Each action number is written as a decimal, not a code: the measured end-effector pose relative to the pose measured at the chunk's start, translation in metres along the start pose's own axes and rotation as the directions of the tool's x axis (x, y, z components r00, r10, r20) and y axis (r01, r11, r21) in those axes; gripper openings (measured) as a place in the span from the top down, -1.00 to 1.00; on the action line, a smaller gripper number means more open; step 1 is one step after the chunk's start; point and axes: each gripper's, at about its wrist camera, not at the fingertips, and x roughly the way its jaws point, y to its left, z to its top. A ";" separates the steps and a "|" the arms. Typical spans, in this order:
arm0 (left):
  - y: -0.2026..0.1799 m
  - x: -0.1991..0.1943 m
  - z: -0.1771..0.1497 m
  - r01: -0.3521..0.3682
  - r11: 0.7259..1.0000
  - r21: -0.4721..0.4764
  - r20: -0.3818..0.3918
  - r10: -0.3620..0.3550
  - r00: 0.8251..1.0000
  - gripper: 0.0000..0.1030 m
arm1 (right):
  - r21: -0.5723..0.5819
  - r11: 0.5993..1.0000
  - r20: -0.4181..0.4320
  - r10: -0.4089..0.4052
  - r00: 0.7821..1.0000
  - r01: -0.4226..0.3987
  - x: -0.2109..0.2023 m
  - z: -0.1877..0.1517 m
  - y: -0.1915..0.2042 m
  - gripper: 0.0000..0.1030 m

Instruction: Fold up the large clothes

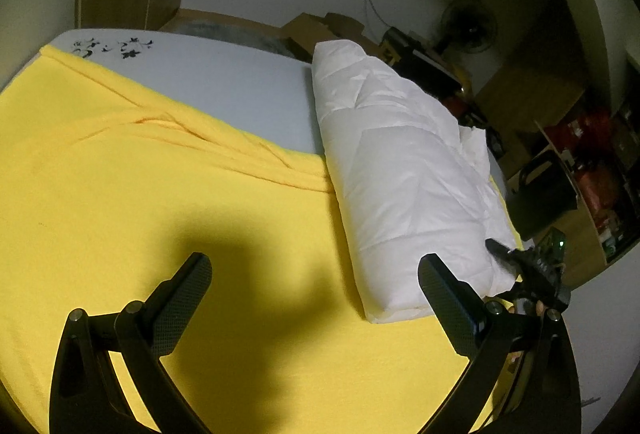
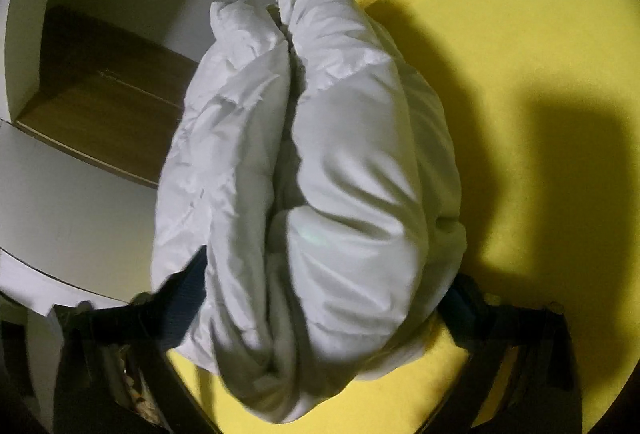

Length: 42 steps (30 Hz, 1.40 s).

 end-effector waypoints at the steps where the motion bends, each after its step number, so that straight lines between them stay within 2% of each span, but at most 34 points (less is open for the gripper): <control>1: 0.000 0.002 0.001 0.001 1.000 -0.005 -0.001 -0.001 1.000 -0.99 | -0.011 1.000 0.004 0.006 1.000 -0.006 0.002 0.000 0.000 -0.43; 2: 0.001 0.006 0.003 0.004 1.000 -0.012 -0.005 -0.004 1.000 -0.99 | -0.014 1.000 0.012 0.018 1.000 -0.018 0.002 -0.002 -0.001 -0.20; 5: 0.006 0.023 0.016 0.022 0.998 -0.064 -0.039 -0.025 0.999 -0.99 | -0.020 0.997 0.020 0.074 0.997 -0.073 -0.003 -0.001 -0.004 0.13; 8: 0.011 0.047 0.041 0.072 0.987 -0.140 -0.076 -0.084 0.994 -0.99 | -0.041 0.995 0.022 0.090 0.996 -0.089 -0.004 -0.002 -0.005 0.17; 10: 0.013 0.072 0.065 0.115 0.973 -0.200 -0.129 -0.142 0.981 -0.99 | -0.063 0.994 0.031 0.089 0.996 -0.087 -0.002 -0.003 -0.002 0.17; 14: 0.020 0.122 0.107 0.114 0.952 -0.283 -0.187 -0.172 0.967 -1.00 | -0.100 0.989 0.046 0.114 0.992 -0.109 -0.002 -0.006 -0.005 0.17; 16: 0.023 0.158 0.122 0.126 0.939 -0.319 -0.245 -0.210 0.947 -0.99 | -0.103 0.987 0.044 0.125 0.991 -0.120 -0.004 -0.008 -0.009 0.16; 18: 0.027 0.185 0.129 0.162 0.917 -0.365 -0.265 -0.269 0.926 -0.99 | -0.116 0.987 0.043 0.120 0.992 -0.114 -0.005 -0.009 -0.011 0.16; 21: 0.030 0.219 0.137 0.250 0.881 -0.402 -0.216 -0.356 0.909 -0.99 | -0.146 0.984 0.049 0.106 0.993 -0.098 -0.004 -0.010 -0.010 0.14; 23: 0.032 0.238 0.140 0.337 0.832 -0.442 -0.179 -0.449 0.875 -0.99 | -0.152 0.984 0.052 0.104 0.993 -0.095 -0.004 -0.011 -0.009 0.13; 25: 0.031 0.248 0.148 0.402 0.804 -0.437 -0.138 -0.502 0.854 -0.99 | -0.165 0.982 0.052 0.097 0.994 -0.087 -0.003 -0.011 -0.007 0.12; 26: 0.028 0.251 0.152 0.449 0.786 -0.425 -0.120 -0.540 0.833 -0.99 | -0.168 0.982 0.051 0.095 0.994 -0.085 -0.002 -0.010 -0.007 0.12; 27: 0.025 0.255 0.156 0.470 0.779 -0.415 -0.131 -0.562 0.817 -0.99 | -0.169 0.982 0.049 0.094 0.994 -0.085 -0.003 -0.011 -0.007 0.12; 29: 0.016 0.263 0.159 0.485 0.790 -0.374 -0.171 -0.573 0.801 -0.99 | -0.172 0.982 0.046 0.089 0.995 -0.080 -0.003 -0.012 -0.007 0.11; 31: 0.009 0.271 0.158 0.474 0.822 -0.315 -0.215 -0.548 0.808 -0.99 | -0.178 0.981 0.045 0.084 0.995 -0.075 -0.004 -0.013 -0.005 0.10; 32: 0.009 0.274 0.157 0.471 0.826 -0.311 -0.223 -0.545 0.808 -0.99 | -0.182 0.981 0.045 0.081 0.996 -0.071 -0.004 -0.013 -0.004 0.10; 34: 0.010 0.278 0.161 0.482 0.810 -0.333 -0.216 -0.563 0.798 -0.98 | -0.187 0.980 0.046 0.076 0.996 -0.066 -0.002 -0.014 -0.002 0.09; 36: 0.010 0.280 0.162 0.483 0.806 -0.342 -0.215 -0.567 0.795 -0.96 | -0.188 0.980 0.046 0.076 0.996 -0.066 -0.001 -0.013 -0.001 0.09; 38: 0.007 0.280 0.163 0.474 0.821 -0.317 -0.222 -0.550 0.805 -0.81 | -0.189 0.980 0.046 0.074 0.996 -0.064 0.001 -0.013 0.000 0.09; 42: -0.002 0.270 0.167 0.478 0.843 -0.246 -0.226 -0.529 0.818 -0.08 | -0.195 0.979 0.042 0.074 0.996 -0.064 -0.004 -0.017 -0.001 0.09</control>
